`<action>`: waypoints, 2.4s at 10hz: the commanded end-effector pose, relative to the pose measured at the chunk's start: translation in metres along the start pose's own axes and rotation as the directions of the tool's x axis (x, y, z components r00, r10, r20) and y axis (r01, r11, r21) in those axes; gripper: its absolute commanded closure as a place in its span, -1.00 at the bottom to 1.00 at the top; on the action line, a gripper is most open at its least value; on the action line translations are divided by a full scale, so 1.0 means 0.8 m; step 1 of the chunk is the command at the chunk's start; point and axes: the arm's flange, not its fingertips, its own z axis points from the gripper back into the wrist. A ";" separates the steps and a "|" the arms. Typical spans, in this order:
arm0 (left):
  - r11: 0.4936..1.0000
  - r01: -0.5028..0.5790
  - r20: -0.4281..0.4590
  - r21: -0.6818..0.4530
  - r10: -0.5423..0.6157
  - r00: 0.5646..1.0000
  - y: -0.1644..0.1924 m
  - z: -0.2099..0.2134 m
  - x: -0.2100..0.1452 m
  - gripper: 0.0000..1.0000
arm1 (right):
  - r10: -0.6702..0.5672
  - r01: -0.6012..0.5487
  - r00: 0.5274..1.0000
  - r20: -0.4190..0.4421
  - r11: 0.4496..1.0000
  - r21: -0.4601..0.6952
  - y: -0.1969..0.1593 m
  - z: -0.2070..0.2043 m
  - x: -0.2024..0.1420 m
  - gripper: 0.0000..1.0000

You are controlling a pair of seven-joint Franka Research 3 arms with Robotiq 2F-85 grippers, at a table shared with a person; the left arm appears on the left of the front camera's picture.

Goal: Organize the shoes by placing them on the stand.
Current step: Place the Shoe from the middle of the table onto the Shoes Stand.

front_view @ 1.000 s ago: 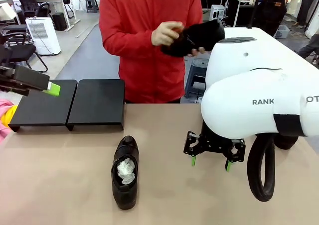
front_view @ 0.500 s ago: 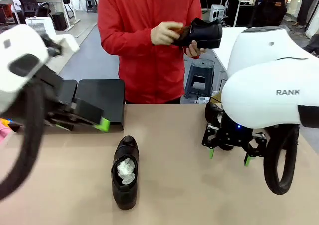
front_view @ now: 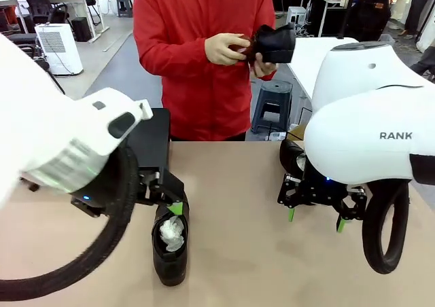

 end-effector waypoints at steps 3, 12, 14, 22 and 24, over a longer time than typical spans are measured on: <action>0.998 -0.069 -0.104 -0.005 0.068 0.992 -0.033 -0.045 0.020 -1.00 | 0.015 -0.015 1.000 0.006 1.000 0.006 0.001 0.004 0.000 -1.00; 0.993 -0.042 -0.138 0.112 0.057 0.989 -0.052 -0.189 0.050 -1.00 | 0.015 -0.015 1.000 0.006 1.000 0.006 0.001 0.004 0.000 -1.00; 0.985 -0.049 -0.134 0.167 0.071 0.988 -0.047 -0.209 0.057 -1.00 | 0.015 -0.015 1.000 0.006 1.000 0.006 0.001 0.004 0.000 -1.00; 0.950 -0.127 -0.102 0.284 0.162 0.982 -0.039 -0.252 0.085 -0.86 | 0.015 -0.015 1.000 0.006 1.000 0.006 0.001 0.004 0.000 -1.00; 0.953 -0.110 -0.127 0.282 0.150 0.980 -0.041 -0.254 0.086 -0.20 | 0.015 -0.015 1.000 0.006 1.000 0.006 0.001 0.004 0.000 -1.00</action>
